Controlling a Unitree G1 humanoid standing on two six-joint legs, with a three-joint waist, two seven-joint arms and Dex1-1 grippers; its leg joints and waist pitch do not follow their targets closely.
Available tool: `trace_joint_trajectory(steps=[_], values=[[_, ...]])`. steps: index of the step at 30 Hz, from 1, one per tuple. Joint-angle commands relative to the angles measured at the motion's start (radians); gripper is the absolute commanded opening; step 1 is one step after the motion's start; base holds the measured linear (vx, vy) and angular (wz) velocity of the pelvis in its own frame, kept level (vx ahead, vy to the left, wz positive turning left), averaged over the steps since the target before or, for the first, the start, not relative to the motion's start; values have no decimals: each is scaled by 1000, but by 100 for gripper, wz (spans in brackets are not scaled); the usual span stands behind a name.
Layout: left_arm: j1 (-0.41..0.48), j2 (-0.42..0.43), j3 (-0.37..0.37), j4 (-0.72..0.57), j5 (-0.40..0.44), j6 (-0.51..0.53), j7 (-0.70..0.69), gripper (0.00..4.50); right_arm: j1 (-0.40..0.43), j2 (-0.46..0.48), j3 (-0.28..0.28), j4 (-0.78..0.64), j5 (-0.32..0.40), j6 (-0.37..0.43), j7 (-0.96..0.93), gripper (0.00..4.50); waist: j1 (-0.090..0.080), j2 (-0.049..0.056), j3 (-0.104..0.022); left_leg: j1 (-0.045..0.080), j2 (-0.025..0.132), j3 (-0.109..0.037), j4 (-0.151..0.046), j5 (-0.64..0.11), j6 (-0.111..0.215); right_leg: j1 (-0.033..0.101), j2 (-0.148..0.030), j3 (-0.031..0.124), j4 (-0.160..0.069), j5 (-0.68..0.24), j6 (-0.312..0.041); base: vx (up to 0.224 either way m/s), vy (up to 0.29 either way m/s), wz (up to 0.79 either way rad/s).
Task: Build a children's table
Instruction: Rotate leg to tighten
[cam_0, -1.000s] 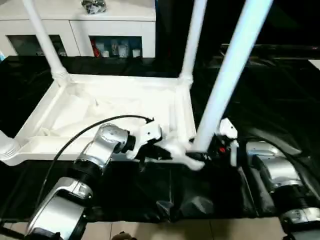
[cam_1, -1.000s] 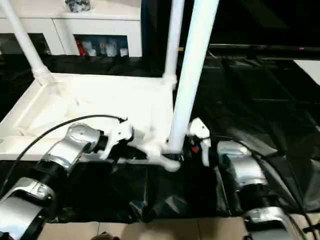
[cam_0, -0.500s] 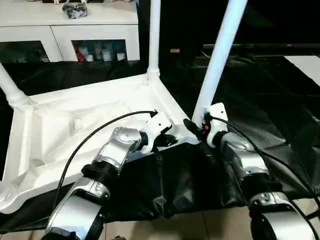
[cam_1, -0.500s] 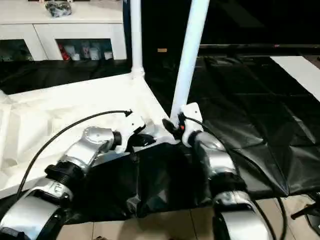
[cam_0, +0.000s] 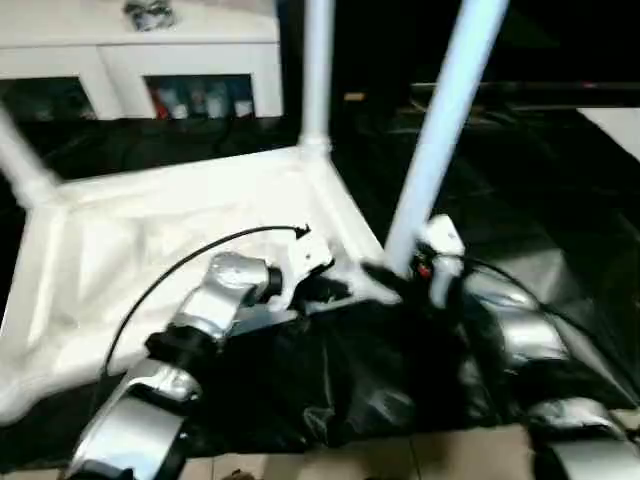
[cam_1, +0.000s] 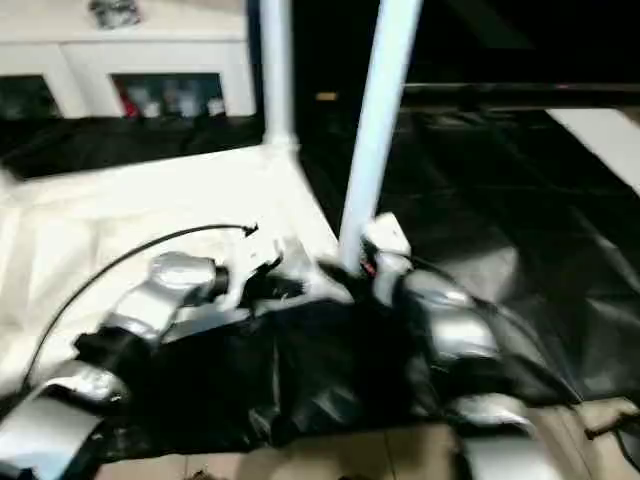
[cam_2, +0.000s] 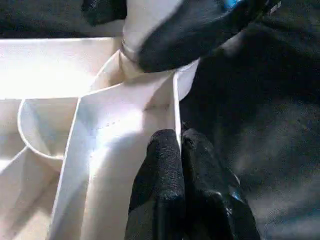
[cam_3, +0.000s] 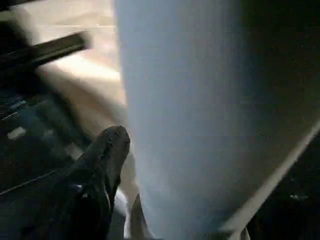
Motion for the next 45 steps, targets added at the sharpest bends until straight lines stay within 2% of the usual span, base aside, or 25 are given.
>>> trace_joint_trajectory(steps=[1,3,6,7,9,13,15,20,24,29,30,31,32,33,34,35,36,39,43,44,45], values=[[-18,-28,-24,-46,-27,-26,-27,0,39,28,120,1,-10,51,119,321,4,2,-66,0,50,-17,-54,-154,109,54,-75,45,-45,-78,-269,0,0,0],[-18,-16,-28,-45,-29,-31,-53,0,50,2,129,-18,-3,65,177,321,13,3,-62,6,51,-16,-57,-188,94,51,-76,45,-53,-143,-261,0,0,0],[-21,6,-32,-40,-30,-31,-99,0,71,-55,165,-57,7,106,284,321,19,3,-58,8,51,-17,-61,-220,75,52,-76,45,-62,-222,-241,0,0,0],[-21,8,-32,-40,-31,-31,-102,0,73,-58,166,-61,8,109,290,321,23,5,-57,13,53,-17,-62,-234,68,48,-77,47,-64,-244,-235,0,0,0],[-21,26,-38,-46,-38,-25,-140,0,84,-82,181,-92,15,141,339,321,25,5,-56,12,51,-18,-64,-252,54,49,-79,47,-68,-282,-224,0,0,0],[-27,43,-36,-38,-37,-30,-171,0,92,-97,193,-118,16,158,373,321,28,6,-58,12,52,-19,-64,-243,48,48,-79,47,-68,-286,-215,0,0,0],[-31,44,-33,-31,-34,-33,-173,0,93,-95,194,-119,13,156,373,291,29,7,-58,11,52,-20,-64,-240,42,48,-80,47,-67,-286,-214,0,0,0],[-41,44,-31,-13,-38,-39,-157,0,97,-85,194,-133,17,154,351,265,30,6,-61,9,51,-20,-62,-216,48,50,-78,46,-61,-224,-230,0,0,0],[-42,34,-24,-10,-40,-37,-133,0,98,-73,184,-136,24,157,329,247,30,5,-59,9,50,-19,-62,-230,44,50,-80,46,-66,-267,-219,0,0,0],[-46,-7,-3,-2,-34,-19,-44,0,83,-5,128,-95,21,132,170,241,26,6,-56,12,49,-21,-66,-259,25,44,-81,46,-76,-352,-192,0,0,0],[-49,-20,-2,3,-29,-12,-16,0,65,23,106,-55,10,133,85,239,24,6,-55,13,49,-23,-67,-264,18,44,-81,46,-78,-374,-182,0,0,0],[-51,-29,-1,6,-25,-8,3,0,52,40,92,-28,4,135,29,239,21,7,-55,14,49,-24,-68,-269,11,41,-82,46,-77,-379,-183,0,0,0],[-58,-46,0,14,-15,2,46,0,33,71,69,16,-6,117,-61,238,12,9,-54,12,46,-29,-71,-285,0,45,-81,42,-79,-407,-174,0,0,0],[-62,-58,0,19,-10,7,69,0,23,90,58,36,-5,120,-103,238,3,9,-53,14,45,-30,-72,-300,-10,41,-82,42,-83,-428,-166,0,0,0],[-62,-58,0,19,-10,7,69,0,23,90,58,36,-5,120,-103,237,-1,8,-53,14,44,-30,-72,-306,-11,41,-82,42,-85,-433,-164,0,0,0],[-71,-81,0,30,-2,19,112,0,5,124,43,68,-8,130,-181,237,-4,6,-53,11,42,-31,-72,-307,-4,46,-81,42,-87,-441,-157,0,0,0],[-73,-86,1,32,-1,22,122,0,1,131,41,75,-10,130,-197,237,-5,9,-54,11,43,-31,-72,-303,-2,44,-82,44,-86,-434,-158,0,0,0],[-90,-135,2,53,10,46,207,0,-29,197,26,125,-28,133,-326,236,-14,8,-54,17,39,-28,-69,-308,1,37,-79,44,-89,-425,-165,0,0,0],[-100,-195,1,72,25,48,274,0,-85,276,-1,216,-41,105,-450,236,-25,10,-53,14,39,-30,-70,-316,-1,38,-78,43,-89,-427,-167,0,0,0],[-98,-196,-4,68,25,42,268,0,-87,277,0,217,-40,100,-445,292,-25,10,-53,15,39,-29,-69,-322,3,37,-78,44,-92,-429,-165,0,0,0],[-96,-195,-7,65,26,37,265,0,-88,277,1,218,-41,96,-442,292,-23,9,-54,13,39,-29,-69,-318,10,39,-78,44,-90,-416,-166,0,0,0]])
